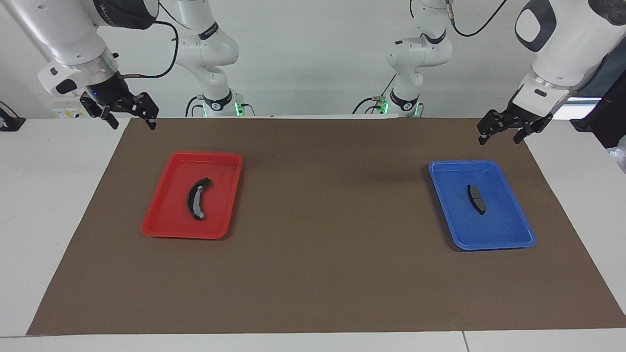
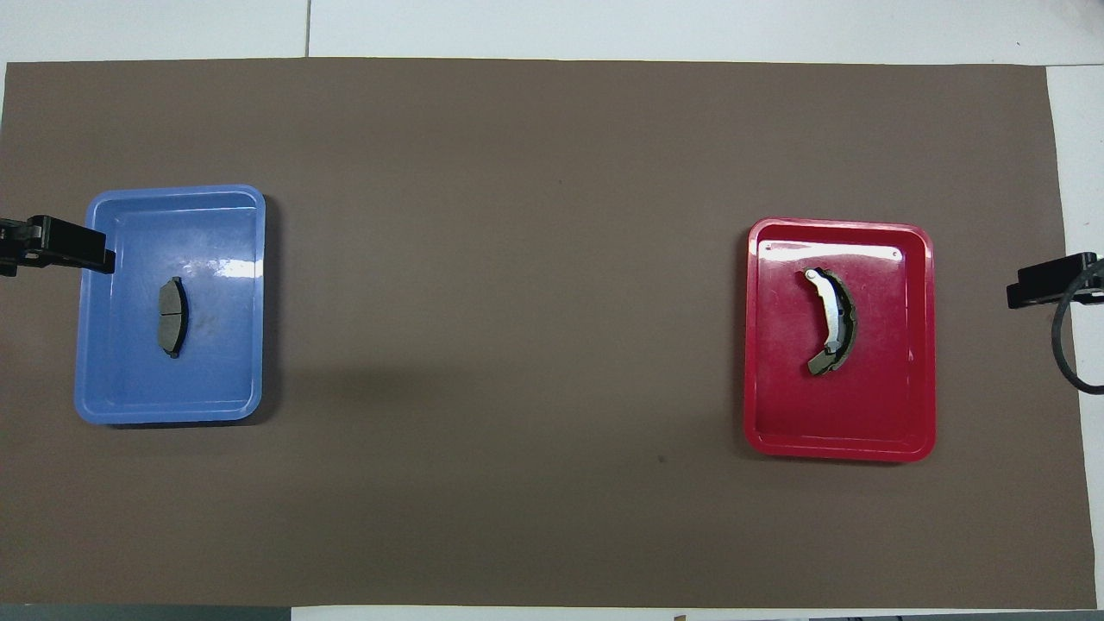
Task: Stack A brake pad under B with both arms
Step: 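Grasp the pads in both trays with the left and right grippers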
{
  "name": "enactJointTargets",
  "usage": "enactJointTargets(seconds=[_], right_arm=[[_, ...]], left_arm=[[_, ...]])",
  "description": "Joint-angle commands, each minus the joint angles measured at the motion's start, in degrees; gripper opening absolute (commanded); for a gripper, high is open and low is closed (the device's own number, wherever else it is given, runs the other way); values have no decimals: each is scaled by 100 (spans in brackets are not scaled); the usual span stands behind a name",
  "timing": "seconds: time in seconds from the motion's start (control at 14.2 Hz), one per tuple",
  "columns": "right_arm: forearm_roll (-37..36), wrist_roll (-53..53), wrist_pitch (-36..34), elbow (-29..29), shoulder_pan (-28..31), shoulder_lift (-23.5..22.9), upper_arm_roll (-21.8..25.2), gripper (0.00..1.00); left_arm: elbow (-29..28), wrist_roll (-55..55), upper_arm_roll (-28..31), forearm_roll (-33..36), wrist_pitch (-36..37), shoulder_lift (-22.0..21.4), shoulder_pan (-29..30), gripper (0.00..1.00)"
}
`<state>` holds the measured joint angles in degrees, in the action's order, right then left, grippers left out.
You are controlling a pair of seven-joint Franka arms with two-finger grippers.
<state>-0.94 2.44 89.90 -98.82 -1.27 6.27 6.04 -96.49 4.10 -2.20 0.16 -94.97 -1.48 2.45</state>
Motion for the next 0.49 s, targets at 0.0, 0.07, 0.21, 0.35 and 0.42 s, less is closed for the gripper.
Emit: enactJointTargets(seconds=[0.0,0.07,0.21,0.35,0.42], right_arm=[[-47,117,649,-619,4,216,-24,100],[-29,117,869,-917,4,252,-24,100],[-11,90,1631,-1619,-5,366,-24,100],[155,125,2213,-2096,-135,210,-32,100],[164,125,2485,-2220,-163,17,-32,100]], left_arm=[[-712,336,-9,19,-608,-256,160,100],[-870,406,-9,19,-854,-230,255,100],[-1265,652,-9,19,-1390,-203,397,100],[-1600,793,-9,19,-1909,-37,537,100],[-1671,811,-9,19,-2076,121,546,100]])
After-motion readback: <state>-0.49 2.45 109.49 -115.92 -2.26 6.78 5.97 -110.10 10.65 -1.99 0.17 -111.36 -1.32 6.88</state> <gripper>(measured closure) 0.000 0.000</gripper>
